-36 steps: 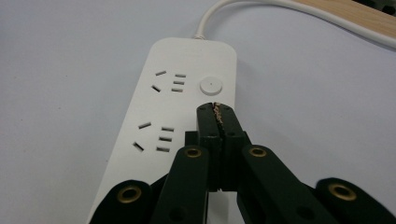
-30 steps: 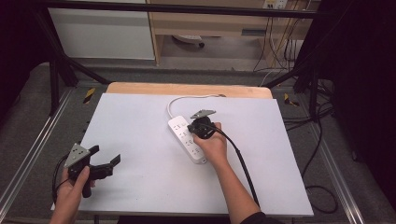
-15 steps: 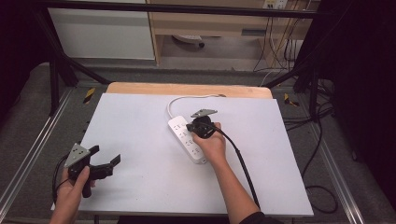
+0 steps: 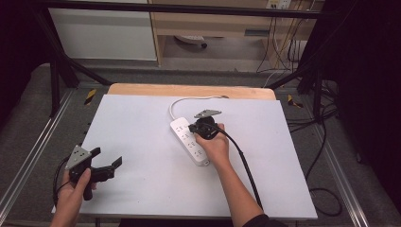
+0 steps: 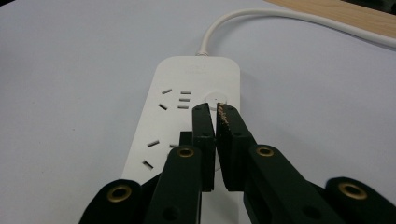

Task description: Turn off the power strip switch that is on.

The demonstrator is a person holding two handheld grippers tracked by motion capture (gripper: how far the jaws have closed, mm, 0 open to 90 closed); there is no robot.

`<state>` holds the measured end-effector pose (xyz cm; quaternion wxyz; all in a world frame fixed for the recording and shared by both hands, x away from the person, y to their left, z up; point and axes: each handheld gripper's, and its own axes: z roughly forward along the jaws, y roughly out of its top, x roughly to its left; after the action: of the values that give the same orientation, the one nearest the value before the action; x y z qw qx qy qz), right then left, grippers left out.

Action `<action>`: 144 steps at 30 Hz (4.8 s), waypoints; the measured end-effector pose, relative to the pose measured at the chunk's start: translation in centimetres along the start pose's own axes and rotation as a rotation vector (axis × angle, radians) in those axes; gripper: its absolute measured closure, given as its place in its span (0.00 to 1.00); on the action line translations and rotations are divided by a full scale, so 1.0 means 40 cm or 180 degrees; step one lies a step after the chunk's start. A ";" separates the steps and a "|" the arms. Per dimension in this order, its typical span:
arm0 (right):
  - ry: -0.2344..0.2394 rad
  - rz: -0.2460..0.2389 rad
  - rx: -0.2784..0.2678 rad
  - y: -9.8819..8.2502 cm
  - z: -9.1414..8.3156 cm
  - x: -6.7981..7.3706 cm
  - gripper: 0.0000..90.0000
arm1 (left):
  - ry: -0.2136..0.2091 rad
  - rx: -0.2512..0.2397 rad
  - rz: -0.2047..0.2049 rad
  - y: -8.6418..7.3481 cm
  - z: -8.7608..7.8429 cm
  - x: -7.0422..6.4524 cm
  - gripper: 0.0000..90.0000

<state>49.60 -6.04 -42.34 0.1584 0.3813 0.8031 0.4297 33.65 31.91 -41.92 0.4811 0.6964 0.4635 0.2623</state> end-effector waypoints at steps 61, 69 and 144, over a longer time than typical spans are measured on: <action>-0.0218 0.0463 -0.0174 0.026 -0.120 -0.077 0.10 | 0.0048 0.0029 -0.0028 -0.002 -0.001 0.005 0.05; -0.0210 0.0444 -0.0277 0.010 -0.175 -0.089 0.08 | 0.0053 0.0028 -0.0029 -0.001 -0.001 0.006 0.05; -0.0728 0.0280 -0.1100 -0.311 -0.522 -0.153 0.02 | 0.0058 0.0058 -0.0033 -0.005 0.002 0.002 0.06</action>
<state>35.56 -26.73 -40.75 0.2926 0.4295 0.6768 0.5214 33.68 31.96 -42.15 0.4719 0.6959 0.4738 0.2618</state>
